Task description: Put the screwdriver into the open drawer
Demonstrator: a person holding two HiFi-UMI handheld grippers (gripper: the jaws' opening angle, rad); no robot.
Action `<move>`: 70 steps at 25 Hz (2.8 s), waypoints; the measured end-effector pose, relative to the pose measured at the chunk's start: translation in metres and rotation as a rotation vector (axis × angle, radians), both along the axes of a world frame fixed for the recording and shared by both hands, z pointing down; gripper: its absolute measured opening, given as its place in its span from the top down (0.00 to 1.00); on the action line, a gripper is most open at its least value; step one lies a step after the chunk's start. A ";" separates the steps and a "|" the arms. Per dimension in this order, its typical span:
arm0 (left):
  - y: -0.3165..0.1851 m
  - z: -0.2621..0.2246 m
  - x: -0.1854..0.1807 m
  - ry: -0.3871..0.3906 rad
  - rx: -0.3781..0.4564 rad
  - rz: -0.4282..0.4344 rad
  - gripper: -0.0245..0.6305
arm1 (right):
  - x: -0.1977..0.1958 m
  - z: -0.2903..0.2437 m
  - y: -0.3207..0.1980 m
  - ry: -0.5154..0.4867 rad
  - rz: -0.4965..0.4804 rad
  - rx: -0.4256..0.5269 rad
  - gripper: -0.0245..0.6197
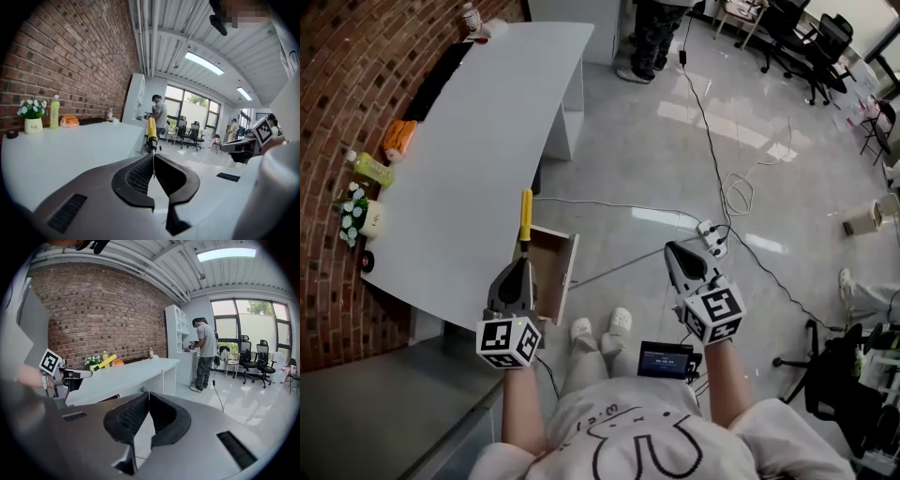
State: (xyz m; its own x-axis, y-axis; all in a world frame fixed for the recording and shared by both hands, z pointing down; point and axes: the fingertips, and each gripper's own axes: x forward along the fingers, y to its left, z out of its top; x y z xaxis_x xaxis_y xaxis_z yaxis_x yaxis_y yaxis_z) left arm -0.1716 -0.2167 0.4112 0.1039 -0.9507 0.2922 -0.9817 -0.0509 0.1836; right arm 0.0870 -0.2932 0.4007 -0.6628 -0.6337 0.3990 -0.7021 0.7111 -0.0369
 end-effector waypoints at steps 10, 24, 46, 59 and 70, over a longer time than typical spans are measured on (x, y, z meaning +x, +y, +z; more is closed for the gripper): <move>0.010 0.082 -0.006 0.054 -0.126 0.041 0.93 | -0.010 0.079 0.022 0.029 0.038 -0.126 0.93; 0.009 0.199 -0.006 0.105 -0.233 0.032 0.93 | -0.028 0.182 0.033 0.047 -0.006 -0.209 0.93; 0.011 0.345 -0.026 0.115 -0.493 0.019 0.93 | -0.025 0.284 0.046 0.089 -0.023 -0.282 0.93; 0.012 0.384 -0.015 0.158 -0.704 0.067 0.93 | -0.018 0.295 0.040 0.109 0.007 -0.310 0.93; 0.013 0.405 -0.014 0.181 -0.778 0.047 0.93 | -0.023 0.299 0.042 0.119 -0.015 -0.330 0.93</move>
